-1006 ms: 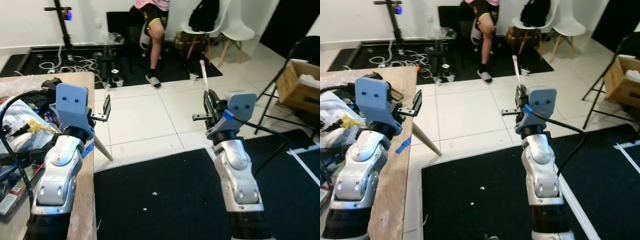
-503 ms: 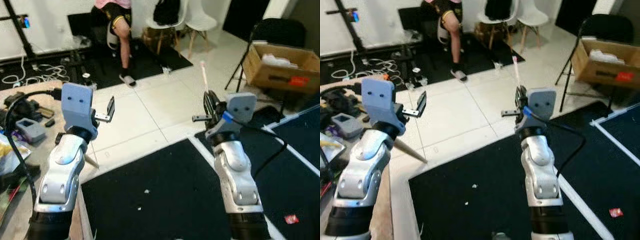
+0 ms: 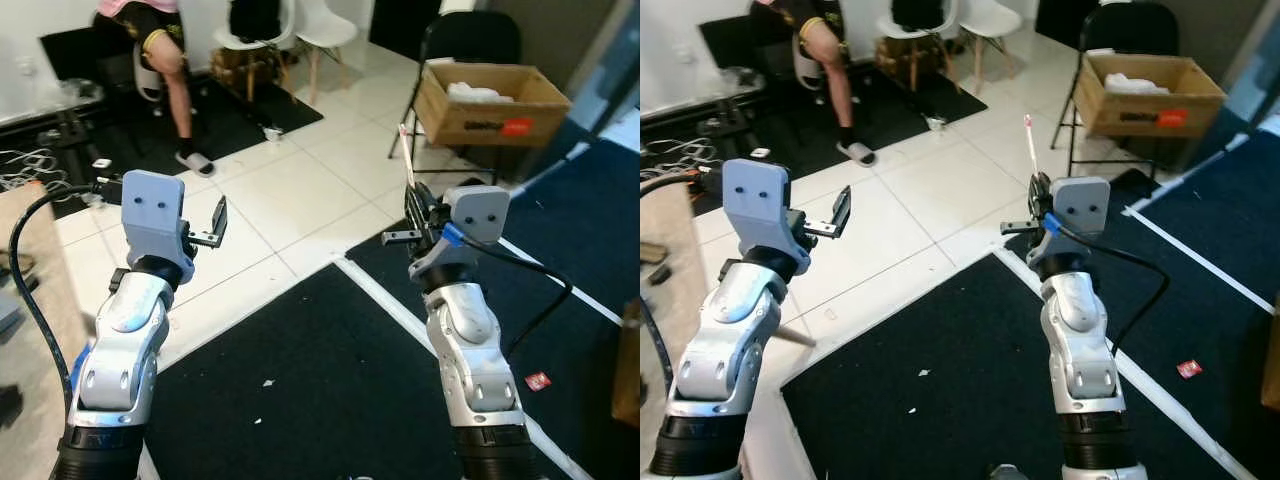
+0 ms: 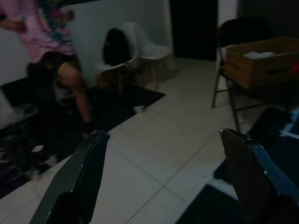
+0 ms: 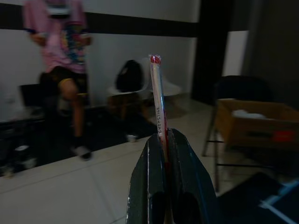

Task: Picking trash to rubbish bin

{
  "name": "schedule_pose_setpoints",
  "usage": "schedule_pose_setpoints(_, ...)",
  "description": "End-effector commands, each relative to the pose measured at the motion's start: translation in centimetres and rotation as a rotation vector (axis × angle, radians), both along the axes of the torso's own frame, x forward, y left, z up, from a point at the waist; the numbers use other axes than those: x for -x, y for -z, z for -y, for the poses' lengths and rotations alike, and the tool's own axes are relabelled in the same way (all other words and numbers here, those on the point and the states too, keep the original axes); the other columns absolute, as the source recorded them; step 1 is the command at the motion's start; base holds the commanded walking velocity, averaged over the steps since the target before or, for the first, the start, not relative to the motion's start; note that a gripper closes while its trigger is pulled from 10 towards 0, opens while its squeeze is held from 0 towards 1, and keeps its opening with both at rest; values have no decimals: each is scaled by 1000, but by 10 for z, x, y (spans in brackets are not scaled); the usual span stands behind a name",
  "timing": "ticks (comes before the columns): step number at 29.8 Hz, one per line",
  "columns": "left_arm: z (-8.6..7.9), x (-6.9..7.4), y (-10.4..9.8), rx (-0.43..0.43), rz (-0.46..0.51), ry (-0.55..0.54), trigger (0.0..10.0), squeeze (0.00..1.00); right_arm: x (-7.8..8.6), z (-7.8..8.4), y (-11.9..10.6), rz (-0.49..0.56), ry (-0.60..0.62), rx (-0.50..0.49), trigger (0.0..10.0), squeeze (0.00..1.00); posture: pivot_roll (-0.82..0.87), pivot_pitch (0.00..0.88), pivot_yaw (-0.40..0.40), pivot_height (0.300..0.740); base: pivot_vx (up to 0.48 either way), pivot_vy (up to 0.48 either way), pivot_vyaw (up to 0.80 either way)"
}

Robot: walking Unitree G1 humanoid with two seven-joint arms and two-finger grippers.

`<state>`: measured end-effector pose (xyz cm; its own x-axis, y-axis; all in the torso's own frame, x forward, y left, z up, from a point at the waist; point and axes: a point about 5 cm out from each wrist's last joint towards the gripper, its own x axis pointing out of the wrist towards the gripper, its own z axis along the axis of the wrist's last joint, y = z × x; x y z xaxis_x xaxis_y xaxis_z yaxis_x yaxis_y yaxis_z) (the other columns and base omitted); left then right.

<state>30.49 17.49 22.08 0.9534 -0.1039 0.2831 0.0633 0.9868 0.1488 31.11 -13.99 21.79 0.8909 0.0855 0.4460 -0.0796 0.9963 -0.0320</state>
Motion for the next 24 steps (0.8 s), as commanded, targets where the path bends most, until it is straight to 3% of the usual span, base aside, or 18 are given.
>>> schedule_pose_setpoints(1,1,1,3,2,-10,-2,10000,0,2,0,0,3,-5,-9,10000,0,45,130,27,740,0,0,-519)
schedule_pose_setpoints(24,-2,3,4,3,-10,-20,10000,0,1,0,0,-9,-20,-7,10000,0,38,135,10,740,0,0,-525)
